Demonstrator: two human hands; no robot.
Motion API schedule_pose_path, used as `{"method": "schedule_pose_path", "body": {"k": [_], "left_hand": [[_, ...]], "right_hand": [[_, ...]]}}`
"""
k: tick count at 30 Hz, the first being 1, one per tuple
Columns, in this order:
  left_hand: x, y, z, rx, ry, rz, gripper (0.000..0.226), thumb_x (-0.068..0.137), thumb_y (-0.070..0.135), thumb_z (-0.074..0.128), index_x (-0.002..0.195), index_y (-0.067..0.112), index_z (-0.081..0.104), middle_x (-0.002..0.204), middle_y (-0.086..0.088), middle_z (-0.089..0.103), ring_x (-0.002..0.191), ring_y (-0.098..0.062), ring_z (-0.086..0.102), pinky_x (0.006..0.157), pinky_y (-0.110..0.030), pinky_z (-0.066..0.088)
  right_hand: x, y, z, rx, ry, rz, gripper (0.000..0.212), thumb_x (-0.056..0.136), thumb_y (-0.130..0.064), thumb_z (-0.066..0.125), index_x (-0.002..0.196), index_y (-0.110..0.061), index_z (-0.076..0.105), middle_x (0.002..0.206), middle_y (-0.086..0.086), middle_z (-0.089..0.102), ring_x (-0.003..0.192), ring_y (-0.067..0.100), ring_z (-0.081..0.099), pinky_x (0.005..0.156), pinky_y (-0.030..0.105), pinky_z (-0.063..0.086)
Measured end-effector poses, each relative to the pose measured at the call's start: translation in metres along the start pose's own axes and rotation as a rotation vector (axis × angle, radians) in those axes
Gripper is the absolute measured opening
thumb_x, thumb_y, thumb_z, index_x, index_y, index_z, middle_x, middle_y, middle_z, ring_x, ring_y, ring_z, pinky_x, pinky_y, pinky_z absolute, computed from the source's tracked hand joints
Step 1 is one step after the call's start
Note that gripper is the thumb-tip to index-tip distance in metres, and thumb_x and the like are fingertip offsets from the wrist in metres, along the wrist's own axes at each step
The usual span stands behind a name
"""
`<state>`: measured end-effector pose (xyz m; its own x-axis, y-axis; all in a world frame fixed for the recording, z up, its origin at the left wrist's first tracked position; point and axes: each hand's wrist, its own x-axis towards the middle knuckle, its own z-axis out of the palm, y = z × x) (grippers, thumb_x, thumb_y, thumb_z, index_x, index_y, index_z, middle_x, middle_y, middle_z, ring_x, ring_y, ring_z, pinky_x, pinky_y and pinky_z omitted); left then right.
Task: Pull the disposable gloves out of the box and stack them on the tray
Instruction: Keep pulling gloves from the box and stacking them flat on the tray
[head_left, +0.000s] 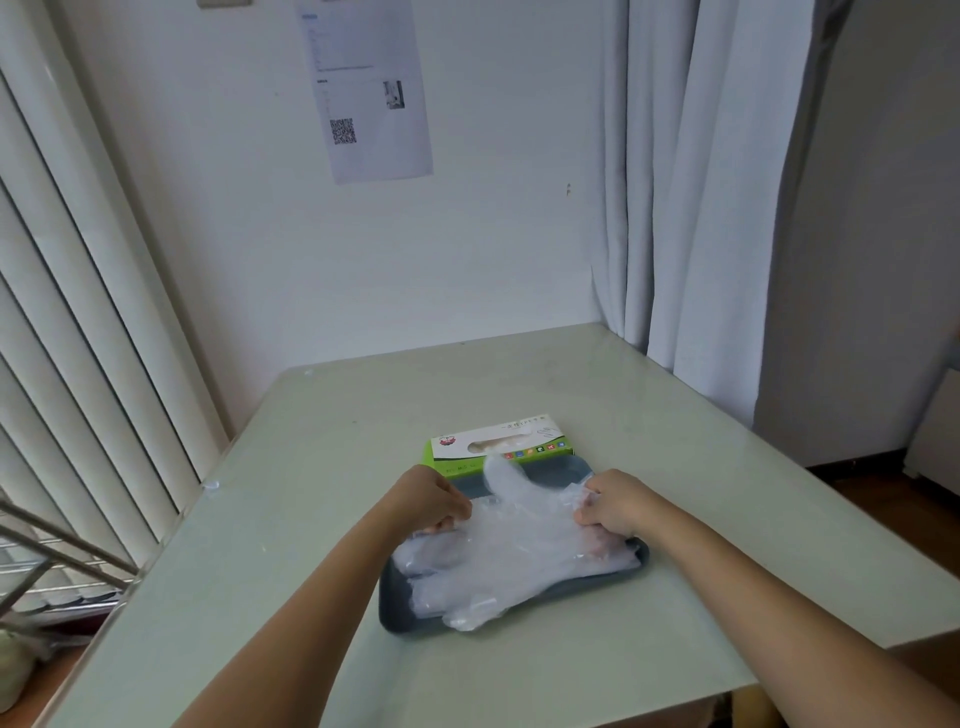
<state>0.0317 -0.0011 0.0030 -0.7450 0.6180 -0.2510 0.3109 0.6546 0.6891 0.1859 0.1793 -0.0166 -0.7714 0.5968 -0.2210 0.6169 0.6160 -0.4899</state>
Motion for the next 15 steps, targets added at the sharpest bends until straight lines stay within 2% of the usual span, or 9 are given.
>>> {"method": "schedule_pose_path", "body": {"k": [2,6,8,11,13,15], "left_hand": [[0.001,-0.001,-0.001,0.007,0.002,-0.001,0.010,0.077,0.006,0.067,0.068,0.009,0.066,0.060,-0.003,0.061,0.050,-0.013,0.050,0.052,-0.019,0.045],[0.000,-0.004,-0.003,0.044,0.014,-0.027,0.003,0.077,0.009,0.066,0.074,0.007,0.067,0.065,-0.004,0.061,0.055,-0.016,0.052,0.057,-0.021,0.046],[-0.001,-0.006,-0.006,0.036,-0.009,-0.058,0.005,0.077,0.011,0.067,0.074,0.007,0.065,0.062,-0.003,0.058,0.051,-0.014,0.048,0.052,-0.019,0.042],[-0.004,-0.010,-0.018,-0.125,-0.115,-0.155,0.017,0.080,0.011,0.072,0.069,0.007,0.060,0.054,-0.002,0.054,0.046,-0.012,0.040,0.046,-0.019,0.037],[-0.006,-0.012,-0.026,-0.282,-0.179,-0.246,0.017,0.080,0.007,0.075,0.073,0.005,0.060,0.052,-0.002,0.055,0.049,-0.012,0.038,0.045,-0.017,0.036],[-0.006,-0.016,-0.031,-0.341,-0.213,-0.299,0.017,0.080,0.006,0.076,0.075,0.005,0.060,0.054,-0.002,0.054,0.050,-0.011,0.039,0.044,-0.016,0.038]], "right_hand": [[0.001,0.001,0.000,0.013,-0.003,0.005,0.024,0.088,-0.016,0.058,0.068,-0.013,0.045,0.077,0.005,0.051,0.076,0.020,0.047,0.050,0.023,0.032],[0.003,0.001,0.000,0.000,-0.009,0.013,0.034,0.086,-0.015,0.059,0.060,-0.015,0.037,0.064,0.000,0.043,0.074,0.019,0.044,0.049,0.024,0.030],[0.002,0.000,0.000,-0.006,-0.015,0.015,0.032,0.086,-0.015,0.058,0.061,-0.014,0.039,0.065,0.001,0.044,0.074,0.019,0.043,0.049,0.023,0.030],[0.002,-0.002,-0.002,-0.018,-0.028,0.023,0.024,0.088,-0.015,0.058,0.067,-0.013,0.044,0.071,0.004,0.047,0.070,0.017,0.043,0.049,0.022,0.030],[0.003,-0.002,-0.003,-0.006,-0.043,0.042,0.032,0.089,-0.014,0.059,0.063,-0.014,0.040,0.065,0.000,0.043,0.062,0.015,0.042,0.047,0.021,0.030],[0.004,-0.003,-0.005,0.018,-0.064,0.078,0.036,0.088,-0.015,0.062,0.063,-0.017,0.037,0.062,0.001,0.044,0.055,0.016,0.044,0.043,0.022,0.031]]}}
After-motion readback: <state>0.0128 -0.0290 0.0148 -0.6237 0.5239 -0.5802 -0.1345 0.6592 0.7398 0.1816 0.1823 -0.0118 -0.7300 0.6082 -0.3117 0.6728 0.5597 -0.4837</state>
